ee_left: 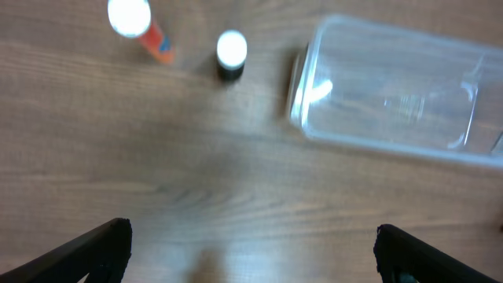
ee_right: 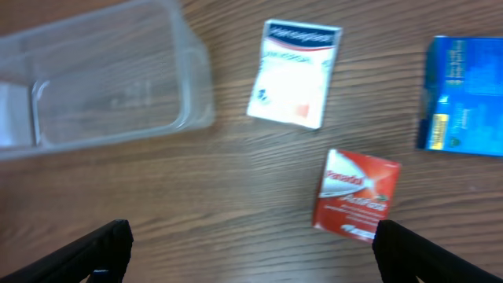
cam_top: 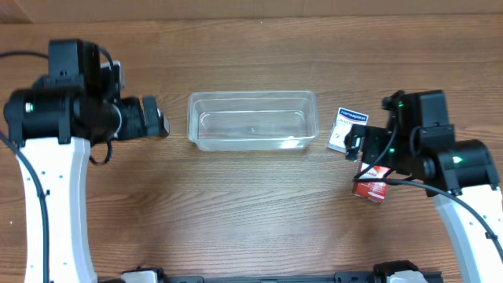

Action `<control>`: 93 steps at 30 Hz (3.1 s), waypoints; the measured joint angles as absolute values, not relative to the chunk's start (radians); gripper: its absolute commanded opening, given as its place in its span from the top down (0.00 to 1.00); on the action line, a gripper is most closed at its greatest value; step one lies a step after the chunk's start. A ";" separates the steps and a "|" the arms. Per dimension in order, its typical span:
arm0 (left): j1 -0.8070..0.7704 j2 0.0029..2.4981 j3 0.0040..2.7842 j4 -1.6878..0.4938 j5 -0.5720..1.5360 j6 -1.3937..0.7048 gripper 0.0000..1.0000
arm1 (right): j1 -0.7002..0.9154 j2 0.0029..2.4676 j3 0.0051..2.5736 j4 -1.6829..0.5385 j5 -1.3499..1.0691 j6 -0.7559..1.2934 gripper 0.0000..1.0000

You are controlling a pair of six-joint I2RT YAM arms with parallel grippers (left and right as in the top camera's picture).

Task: Pack container
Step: 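Move the left gripper to the dark brown bottle and grasp it, then carry the brown bottle into the container's left end and release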

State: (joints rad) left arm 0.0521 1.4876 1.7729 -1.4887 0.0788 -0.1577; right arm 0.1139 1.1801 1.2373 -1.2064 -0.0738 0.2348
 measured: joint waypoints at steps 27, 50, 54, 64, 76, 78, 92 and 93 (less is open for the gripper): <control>0.019 2.084 1.856 -1.289 0.003 -0.184 0.00 | 0.053 1.208 1.238 -1.222 -0.070 0.234 0.00; 0.019 2.148 1.856 -1.248 -0.001 -0.180 0.56 | 0.053 1.208 1.238 -1.222 -0.070 0.234 0.00; 0.019 2.148 1.856 -1.258 -0.005 -0.180 0.65 | 0.053 1.208 1.238 -1.221 -0.071 0.235 0.00; 0.019 2.148 1.857 -1.300 -0.008 -0.181 0.85 | 0.053 1.208 1.238 -1.221 -0.070 0.234 0.00; 0.019 2.147 1.914 -1.432 -0.008 -0.189 0.96 | 0.053 1.208 1.238 -1.223 -0.070 0.234 0.00; 0.018 2.128 1.959 -1.471 -0.007 -0.202 0.96 | 0.053 1.208 1.238 -1.224 -0.070 0.234 0.00; -0.331 1.737 2.044 -1.460 -0.035 -0.263 0.95 | 0.053 1.208 1.238 -1.230 -0.071 0.235 0.00; -0.334 1.765 2.044 -1.454 -0.042 -0.268 0.95 | 0.053 1.208 1.238 -1.231 -0.070 0.234 0.00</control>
